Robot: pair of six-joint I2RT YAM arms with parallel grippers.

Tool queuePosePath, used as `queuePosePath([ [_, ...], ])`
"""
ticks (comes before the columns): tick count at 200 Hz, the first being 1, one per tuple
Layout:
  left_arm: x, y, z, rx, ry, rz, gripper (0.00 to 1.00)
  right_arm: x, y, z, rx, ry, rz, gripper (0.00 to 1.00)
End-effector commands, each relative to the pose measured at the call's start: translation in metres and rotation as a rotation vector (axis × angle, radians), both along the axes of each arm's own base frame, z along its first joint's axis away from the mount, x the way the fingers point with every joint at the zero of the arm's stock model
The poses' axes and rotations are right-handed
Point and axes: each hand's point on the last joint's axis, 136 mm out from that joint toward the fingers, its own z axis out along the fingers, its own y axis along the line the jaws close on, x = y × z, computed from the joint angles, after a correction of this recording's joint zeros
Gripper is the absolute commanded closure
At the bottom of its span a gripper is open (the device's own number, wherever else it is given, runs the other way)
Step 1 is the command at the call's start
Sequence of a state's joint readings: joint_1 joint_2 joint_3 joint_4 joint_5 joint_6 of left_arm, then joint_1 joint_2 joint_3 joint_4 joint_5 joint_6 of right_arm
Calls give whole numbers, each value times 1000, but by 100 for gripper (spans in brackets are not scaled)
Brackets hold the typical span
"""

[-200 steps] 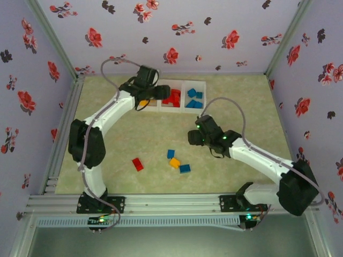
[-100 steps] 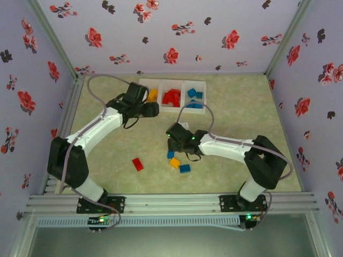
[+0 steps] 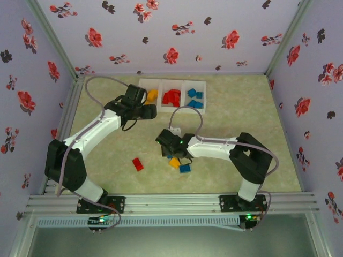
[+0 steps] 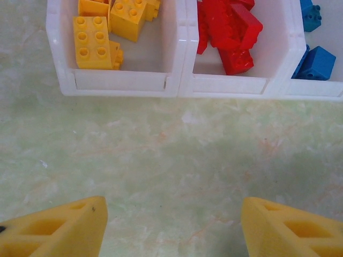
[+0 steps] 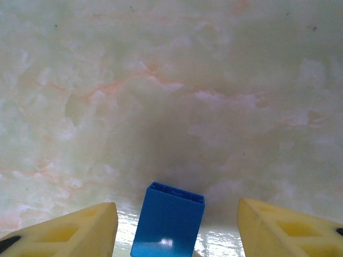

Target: Sort the legos into containers by color

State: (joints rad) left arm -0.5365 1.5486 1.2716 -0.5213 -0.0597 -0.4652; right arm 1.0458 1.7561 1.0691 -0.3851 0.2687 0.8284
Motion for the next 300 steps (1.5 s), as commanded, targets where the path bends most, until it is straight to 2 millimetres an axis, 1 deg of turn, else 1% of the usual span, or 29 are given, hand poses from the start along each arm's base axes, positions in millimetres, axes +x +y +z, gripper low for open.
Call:
queuePosePath([
  [1, -8, 6, 5, 17, -11, 1, 33, -2, 3, -4, -2, 11, -28, 39],
  [42, -9, 8, 5, 23, -11, 1, 33, -6, 8, -12, -3, 32, -19, 40],
  [111, -10, 8, 6, 24, -10, 1, 34, -7, 12, -19, -11, 48, -8, 44],
  [182, -12, 10, 7, 30, -9, -3, 34, -8, 16, -17, -7, 53, 10, 50],
  [222, -15, 12, 9, 34, -17, -6, 34, -8, 17, -16, -6, 55, 12, 50],
  [300, -21, 16, 21, 24, -43, -7, 34, -12, 4, -24, -62, 55, 8, 53],
])
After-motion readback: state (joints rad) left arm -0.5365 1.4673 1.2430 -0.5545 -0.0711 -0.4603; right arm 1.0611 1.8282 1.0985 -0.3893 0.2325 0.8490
